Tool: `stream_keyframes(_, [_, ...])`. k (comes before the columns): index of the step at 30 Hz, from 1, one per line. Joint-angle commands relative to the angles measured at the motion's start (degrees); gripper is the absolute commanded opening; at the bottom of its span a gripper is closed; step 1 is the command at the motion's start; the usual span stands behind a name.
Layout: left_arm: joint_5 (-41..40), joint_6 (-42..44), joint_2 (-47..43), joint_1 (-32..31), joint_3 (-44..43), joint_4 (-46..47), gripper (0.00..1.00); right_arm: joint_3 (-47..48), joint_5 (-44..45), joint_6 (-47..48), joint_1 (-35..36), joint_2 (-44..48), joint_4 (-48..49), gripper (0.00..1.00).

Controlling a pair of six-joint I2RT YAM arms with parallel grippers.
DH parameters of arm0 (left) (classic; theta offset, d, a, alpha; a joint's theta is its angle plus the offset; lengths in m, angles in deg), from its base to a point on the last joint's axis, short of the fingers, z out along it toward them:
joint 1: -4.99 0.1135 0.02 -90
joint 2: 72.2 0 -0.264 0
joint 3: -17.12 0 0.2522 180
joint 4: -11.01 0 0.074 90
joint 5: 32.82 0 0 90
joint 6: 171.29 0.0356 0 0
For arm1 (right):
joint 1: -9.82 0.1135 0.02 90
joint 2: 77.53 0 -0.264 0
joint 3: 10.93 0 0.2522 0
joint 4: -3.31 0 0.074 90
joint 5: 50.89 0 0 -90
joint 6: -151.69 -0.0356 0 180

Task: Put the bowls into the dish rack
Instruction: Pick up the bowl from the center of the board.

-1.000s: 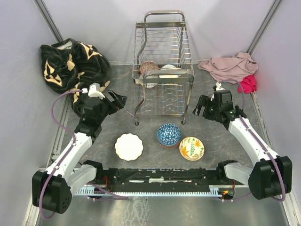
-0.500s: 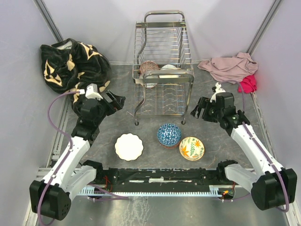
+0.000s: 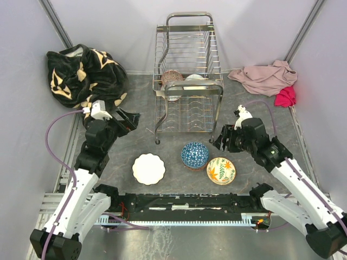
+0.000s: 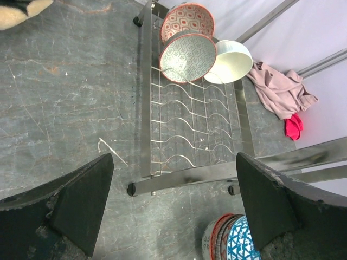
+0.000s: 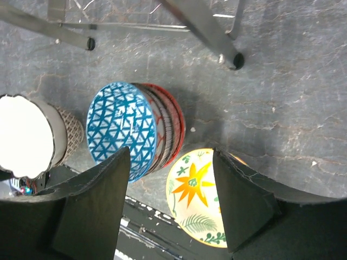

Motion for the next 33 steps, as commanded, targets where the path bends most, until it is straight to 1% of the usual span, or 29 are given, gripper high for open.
stream_keyframes(1, [-0.7, -0.1, -0.7, -0.1, -2.8, -1.7, 0.99, -0.5, 5.7, -3.4, 5.1, 1.9, -2.5, 0.69])
stream_keyframes(5, [-0.6, -0.1, -1.2, -0.1, -3.0, -1.9, 0.99, 1.9, 12.2, -4.8, 13.1, -2.8, -3.8, 0.68])
stream_keyframes(10, [-0.2, 0.0, -2.2, -0.1, -3.0, -2.3, 0.99, 6.7, 26.2, -7.5, 24.6, -9.4, -8.2, 0.66])
stream_keyframes(16, [-0.3, 0.7, -3.8, -0.1, -3.2, -3.5, 0.99, 12.2, 39.4, -11.3, 33.1, -18.2, -14.8, 0.64])
stream_keyframes(19, [-0.1, 0.7, -4.4, -0.1, -3.3, -3.5, 0.99, 14.6, 42.3, -11.7, 34.5, -21.6, -16.7, 0.63])
stream_keyframes(28, [0.1, 0.7, -4.1, -0.1, -2.6, -2.8, 0.99, 16.1, 44.0, -11.5, 34.4, -26.9, -14.3, 0.61])
stream_keyframes(30, [0.1, 0.7, -4.0, -0.1, -2.5, -2.6, 0.99, 16.5, 43.6, -11.2, 34.3, -28.1, -13.4, 0.58])
stream_keyframes(33, [0.3, 0.5, -4.1, -0.1, -2.1, -2.2, 0.99, 16.5, 42.2, -10.9, 33.8, -29.8, -11.6, 0.52])
